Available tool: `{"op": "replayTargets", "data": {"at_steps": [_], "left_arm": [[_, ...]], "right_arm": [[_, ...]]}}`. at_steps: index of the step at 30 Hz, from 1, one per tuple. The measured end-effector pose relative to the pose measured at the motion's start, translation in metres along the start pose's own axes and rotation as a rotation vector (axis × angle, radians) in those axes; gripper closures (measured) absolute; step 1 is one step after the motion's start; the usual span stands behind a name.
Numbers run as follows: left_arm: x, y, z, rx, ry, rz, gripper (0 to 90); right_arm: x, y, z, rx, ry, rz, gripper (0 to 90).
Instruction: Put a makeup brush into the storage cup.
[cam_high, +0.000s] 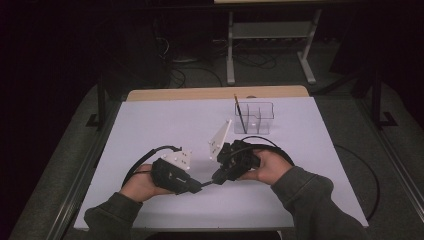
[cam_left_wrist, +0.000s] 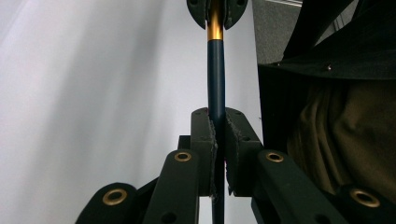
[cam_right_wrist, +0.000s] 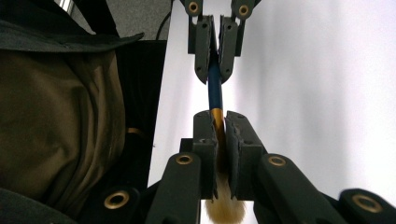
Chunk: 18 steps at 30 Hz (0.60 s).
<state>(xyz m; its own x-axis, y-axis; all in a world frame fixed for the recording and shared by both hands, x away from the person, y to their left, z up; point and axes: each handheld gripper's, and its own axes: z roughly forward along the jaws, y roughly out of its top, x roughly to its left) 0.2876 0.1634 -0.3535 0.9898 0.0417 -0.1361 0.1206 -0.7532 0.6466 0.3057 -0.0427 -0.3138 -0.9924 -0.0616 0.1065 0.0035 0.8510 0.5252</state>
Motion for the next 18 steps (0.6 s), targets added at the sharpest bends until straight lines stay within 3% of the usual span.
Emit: {"op": "replayTargets", "data": {"at_steps": [3, 5, 6, 7, 13, 18], "left_arm": [[0.0, -0.001, -0.002, -0.023, 0.012, -0.003, 83.4], [0.0, -0.004, -0.003, -0.051, 0.025, -0.005, 83.5], [0.0, -0.005, -0.003, -0.066, 0.031, -0.013, 83.5], [0.0, -0.007, -0.004, -0.08, 0.041, -0.015, 83.6], [0.001, -0.016, -0.006, -0.166, 0.081, -0.041, 83.7], [0.001, -0.017, -0.004, -0.183, 0.097, -0.033, 83.6]], "right_arm": [[0.0, -0.001, -0.002, -0.037, -0.012, 0.011, 79.7], [0.0, -0.003, -0.004, -0.071, -0.026, 0.04, 59.8], [-0.002, -0.005, -0.005, -0.078, -0.036, 0.055, 57.5], [-0.004, -0.007, -0.006, -0.1, -0.024, 0.064, 56.7], [-0.008, -0.025, -0.012, -0.199, -0.047, 0.132, 52.6], [-0.01, -0.032, -0.011, -0.248, -0.045, 0.159, 55.1]]}}
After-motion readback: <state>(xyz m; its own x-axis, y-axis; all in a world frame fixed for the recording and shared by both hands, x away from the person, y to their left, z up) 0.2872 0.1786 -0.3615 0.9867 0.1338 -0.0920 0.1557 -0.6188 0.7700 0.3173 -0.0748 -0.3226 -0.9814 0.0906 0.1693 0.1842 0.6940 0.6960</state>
